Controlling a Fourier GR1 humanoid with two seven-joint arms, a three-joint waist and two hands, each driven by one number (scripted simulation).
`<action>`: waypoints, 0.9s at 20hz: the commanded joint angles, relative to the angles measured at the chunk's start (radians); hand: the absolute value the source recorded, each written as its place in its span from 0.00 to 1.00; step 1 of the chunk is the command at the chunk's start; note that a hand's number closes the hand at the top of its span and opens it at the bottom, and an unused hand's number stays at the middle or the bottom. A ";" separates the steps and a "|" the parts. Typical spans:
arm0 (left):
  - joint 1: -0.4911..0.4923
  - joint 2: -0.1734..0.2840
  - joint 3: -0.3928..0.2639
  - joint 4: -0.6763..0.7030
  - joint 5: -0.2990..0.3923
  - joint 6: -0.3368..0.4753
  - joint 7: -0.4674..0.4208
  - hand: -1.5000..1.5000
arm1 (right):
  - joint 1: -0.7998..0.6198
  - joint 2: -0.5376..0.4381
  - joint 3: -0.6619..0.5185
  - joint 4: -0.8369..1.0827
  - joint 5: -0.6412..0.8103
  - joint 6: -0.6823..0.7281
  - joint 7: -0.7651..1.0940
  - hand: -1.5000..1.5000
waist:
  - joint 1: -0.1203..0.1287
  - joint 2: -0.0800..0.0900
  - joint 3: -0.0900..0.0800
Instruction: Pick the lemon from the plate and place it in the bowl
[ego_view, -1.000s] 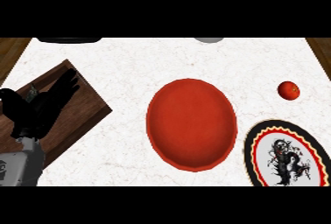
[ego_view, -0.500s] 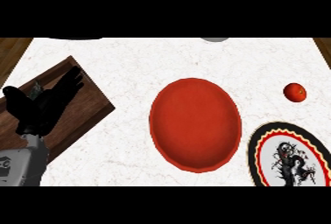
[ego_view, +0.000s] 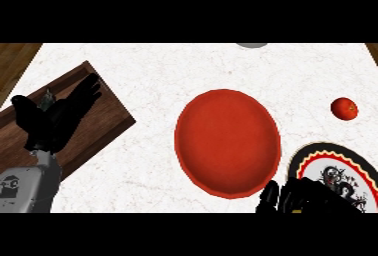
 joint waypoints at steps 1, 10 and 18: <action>0.018 -0.032 -0.037 -0.002 -0.021 0.002 -0.028 0.50 | -0.173 0.017 -0.165 0.179 -0.141 -0.060 0.132 1.00 | 0.021 0.007 0.002; -0.012 0.003 0.010 0.018 0.002 -0.005 -0.012 0.50 | -0.584 0.018 -0.498 0.715 -0.484 -0.174 -0.016 1.00 | 0.006 -0.008 0.003; -0.001 -0.022 -0.014 -0.016 -0.007 0.014 0.015 0.50 | -0.688 0.018 -0.674 0.996 -0.716 -0.602 -0.205 0.00 | 0.006 -0.009 0.006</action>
